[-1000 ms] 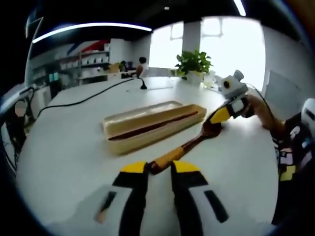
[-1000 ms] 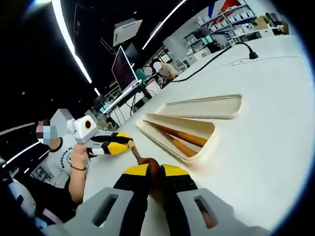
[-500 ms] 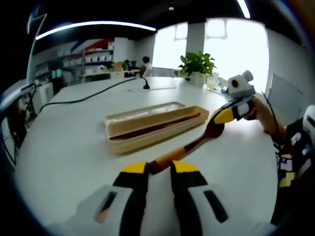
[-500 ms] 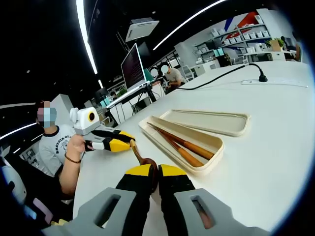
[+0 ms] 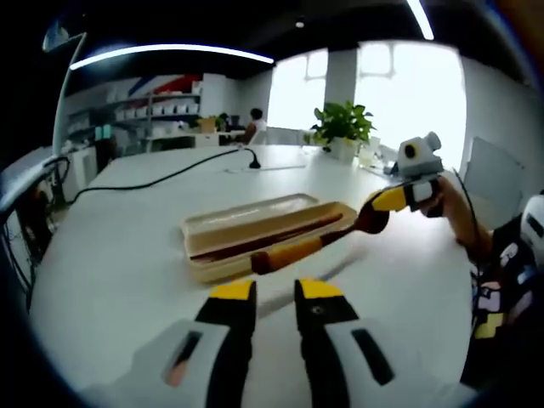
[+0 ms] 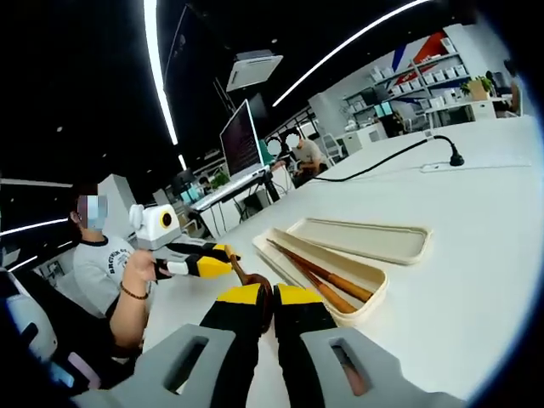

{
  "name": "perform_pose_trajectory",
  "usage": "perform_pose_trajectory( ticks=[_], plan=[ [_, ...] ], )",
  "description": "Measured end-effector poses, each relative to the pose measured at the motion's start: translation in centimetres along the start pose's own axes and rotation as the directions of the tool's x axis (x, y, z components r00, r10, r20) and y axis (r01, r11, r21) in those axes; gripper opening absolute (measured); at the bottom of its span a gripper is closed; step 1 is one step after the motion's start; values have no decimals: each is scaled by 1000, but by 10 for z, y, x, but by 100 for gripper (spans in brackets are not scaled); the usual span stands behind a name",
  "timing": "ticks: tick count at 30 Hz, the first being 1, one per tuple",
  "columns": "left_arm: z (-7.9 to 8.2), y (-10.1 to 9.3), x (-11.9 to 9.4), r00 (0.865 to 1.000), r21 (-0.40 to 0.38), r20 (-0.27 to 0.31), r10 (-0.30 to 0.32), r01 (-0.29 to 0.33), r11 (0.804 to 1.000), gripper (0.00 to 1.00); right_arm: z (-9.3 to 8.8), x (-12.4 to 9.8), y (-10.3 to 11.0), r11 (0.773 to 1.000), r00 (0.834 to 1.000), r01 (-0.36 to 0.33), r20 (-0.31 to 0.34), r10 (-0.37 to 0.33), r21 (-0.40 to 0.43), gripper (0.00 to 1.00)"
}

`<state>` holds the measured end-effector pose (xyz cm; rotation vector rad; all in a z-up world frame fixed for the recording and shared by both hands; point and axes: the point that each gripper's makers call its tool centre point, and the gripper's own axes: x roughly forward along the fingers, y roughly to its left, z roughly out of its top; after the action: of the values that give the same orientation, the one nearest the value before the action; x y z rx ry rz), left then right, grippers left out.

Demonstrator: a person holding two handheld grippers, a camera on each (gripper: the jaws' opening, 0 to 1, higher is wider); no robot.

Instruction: Arrange the utensils inside the cutlery case until each visible utensil rests in its matching compartment.

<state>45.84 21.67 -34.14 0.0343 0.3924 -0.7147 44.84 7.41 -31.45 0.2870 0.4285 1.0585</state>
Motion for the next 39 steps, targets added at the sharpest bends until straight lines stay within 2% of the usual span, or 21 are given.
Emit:
perform_pose_trajectory(
  ticks=[7,10,14,16,19,23,27,32,39],
  plan=[
    [16,-3,-5,999,3,50,8,-8,1000,19,25,-7,7,1000,999,-23,32,23,-4,3],
    [24,-1,-8,997,7,74,11,-11,1000,19,42,-9,7,999,998,-5,60,7,-40,3],
    [38,2,-11,993,-3,119,25,-25,1000,19,60,-7,9,998,998,2,63,2,-69,3],
    [43,3,-12,991,-4,131,30,-30,1000,19,66,-6,8,997,998,6,60,-1,-81,3],
    [56,8,-14,983,-8,179,52,-51,999,19,73,-5,3,995,998,18,54,-12,-96,3],
    [60,15,-17,978,6,188,85,-87,996,19,76,-1,-6,993,1000,25,19,-23,-112,3],
    [62,28,-18,968,-25,209,135,-133,991,19,73,5,-15,993,999,37,-5,-38,-109,3],
    [63,27,-18,968,-8,221,122,-123,992,19,65,13,-22,994,998,35,-40,-40,-99,3],
    [57,40,-19,966,-10,198,165,-167,986,19,49,21,-28,999,995,16,-93,-21,-49,3]
  ],
)
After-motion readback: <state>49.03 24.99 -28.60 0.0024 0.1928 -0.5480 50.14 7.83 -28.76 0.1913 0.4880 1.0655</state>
